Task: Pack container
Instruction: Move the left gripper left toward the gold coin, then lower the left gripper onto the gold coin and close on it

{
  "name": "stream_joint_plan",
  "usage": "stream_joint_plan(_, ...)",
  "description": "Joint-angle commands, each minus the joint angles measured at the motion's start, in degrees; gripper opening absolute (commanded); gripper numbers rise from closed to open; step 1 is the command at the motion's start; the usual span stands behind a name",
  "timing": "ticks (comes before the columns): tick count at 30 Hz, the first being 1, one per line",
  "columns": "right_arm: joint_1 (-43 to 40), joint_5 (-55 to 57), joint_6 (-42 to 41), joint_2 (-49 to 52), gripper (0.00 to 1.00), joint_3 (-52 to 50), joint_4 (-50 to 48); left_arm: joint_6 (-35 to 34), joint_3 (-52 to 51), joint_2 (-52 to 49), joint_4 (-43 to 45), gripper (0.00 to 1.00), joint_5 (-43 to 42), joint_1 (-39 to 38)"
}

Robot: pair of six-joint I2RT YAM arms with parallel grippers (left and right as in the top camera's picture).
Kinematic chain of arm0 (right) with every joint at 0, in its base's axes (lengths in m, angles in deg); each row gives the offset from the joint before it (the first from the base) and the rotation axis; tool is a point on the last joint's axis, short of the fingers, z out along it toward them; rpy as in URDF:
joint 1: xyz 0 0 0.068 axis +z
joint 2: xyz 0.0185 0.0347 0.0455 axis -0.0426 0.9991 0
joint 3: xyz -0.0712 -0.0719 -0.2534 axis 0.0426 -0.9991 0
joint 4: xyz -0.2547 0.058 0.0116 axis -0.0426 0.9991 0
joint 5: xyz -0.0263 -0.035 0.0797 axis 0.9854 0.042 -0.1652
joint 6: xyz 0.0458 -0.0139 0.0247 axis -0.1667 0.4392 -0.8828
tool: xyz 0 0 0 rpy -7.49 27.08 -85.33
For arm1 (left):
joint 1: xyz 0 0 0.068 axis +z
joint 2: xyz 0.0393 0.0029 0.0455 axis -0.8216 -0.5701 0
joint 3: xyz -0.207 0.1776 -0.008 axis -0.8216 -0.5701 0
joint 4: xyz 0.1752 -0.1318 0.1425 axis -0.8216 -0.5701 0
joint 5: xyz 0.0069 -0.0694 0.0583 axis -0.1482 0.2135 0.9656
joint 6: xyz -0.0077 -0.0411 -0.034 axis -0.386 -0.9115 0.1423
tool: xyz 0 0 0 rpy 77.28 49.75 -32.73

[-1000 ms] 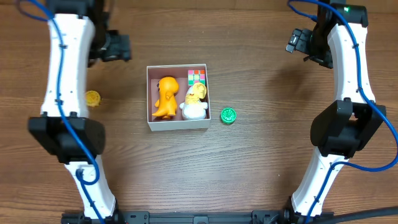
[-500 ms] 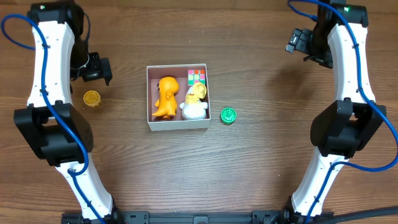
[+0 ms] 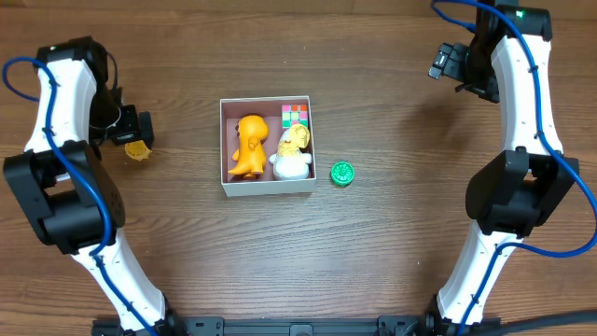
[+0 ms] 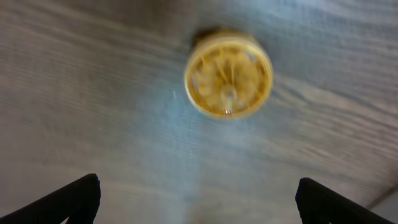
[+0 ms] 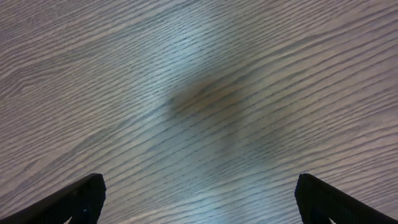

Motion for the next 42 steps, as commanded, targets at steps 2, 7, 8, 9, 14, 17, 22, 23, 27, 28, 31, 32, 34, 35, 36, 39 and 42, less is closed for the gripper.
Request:
stream_joint_plan(2,0.0,0.52,0.0,-2.58,1.0,-0.02,-0.33,5.51,-0.66,1.27,4.92,1.0,-0.13,0.2)
stream_joint_plan(7,0.0,0.52,0.0,-2.58,1.0,-0.02,-0.33,8.04,-0.72,0.61,7.72,1.0,-1.38,0.09)
stream_joint_plan(8,0.0,0.52,0.0,-2.58,1.0,-0.02,-0.33,8.04,-0.72,0.52,8.09,1.0,-1.55,0.09)
stream_joint_plan(9,0.0,0.52,0.0,-2.58,1.0,-0.02,-0.33,8.04,-0.76,0.42,8.41,1.0,-1.79,0.09)
stream_joint_plan(14,0.0,0.52,0.0,-2.58,1.0,-0.02,-0.33,8.04,-0.76,-0.39,9.75,1.0,-1.62,-0.83)
stream_joint_plan(17,0.0,0.52,0.0,-2.58,1.0,-0.02,-0.33,8.02,-0.81,-1.57,9.53,1.0,-1.62,-1.88)
stream_joint_plan(22,0.0,0.52,0.0,-2.58,1.0,-0.02,-0.33,7.98,-0.81,-3.82,9.27,1.0,-1.79,-2.34)
stream_joint_plan(23,0.0,0.52,0.0,-2.58,1.0,-0.02,-0.33,7.96,-0.83,-4.2,9.14,1.0,-1.84,-2.34)
stream_joint_plan(27,0.0,0.52,0.0,-2.58,1.0,-0.02,-0.33,7.8,-0.83,-5.25,8.98,1.0,-1.84,-2.29)
stream_joint_plan(28,0.0,0.52,0.0,-2.58,1.0,-0.02,-0.33,7.8,-0.83,-5.49,9.05,1.0,-1.84,-2.19)
stream_joint_plan(31,0.0,0.52,0.0,-2.58,1.0,-0.02,-0.33,7.78,-0.83,-6.64,8.79,1.0,-1.92,-1.95)
stream_joint_plan(32,0.0,0.52,0.0,-2.58,1.0,-0.02,-0.33,7.8,-0.83,-6.99,8.52,1.0,-2.16,-1.95)
stream_joint_plan(34,0.0,0.52,0.0,-2.58,1.0,-0.02,-0.33,7.8,-0.83,-7.91,7.96,1.0,-2.23,-1.97)
stream_joint_plan(35,0.0,0.52,0.0,-2.58,1.0,-0.02,-0.33,7.8,-0.83,-8.22,7.89,1.0,-2.25,-2.01)
stream_joint_plan(36,0.0,0.52,0.0,-2.58,1.0,-0.02,-0.33,7.76,-0.83,-8.46,7.87,1.0,-2.25,-2.03)
stream_joint_plan(39,0.0,0.55,0.0,-2.58,1.0,-0.02,-0.33,7.76,-0.83,-8.59,8.28,1.0,-2.23,-2.03)
stream_joint_plan(42,0.0,0.52,0.0,-2.58,1.0,-0.02,-0.33,7.78,-0.83,-8.59,9.05,1.0,-2.23,-1.92)
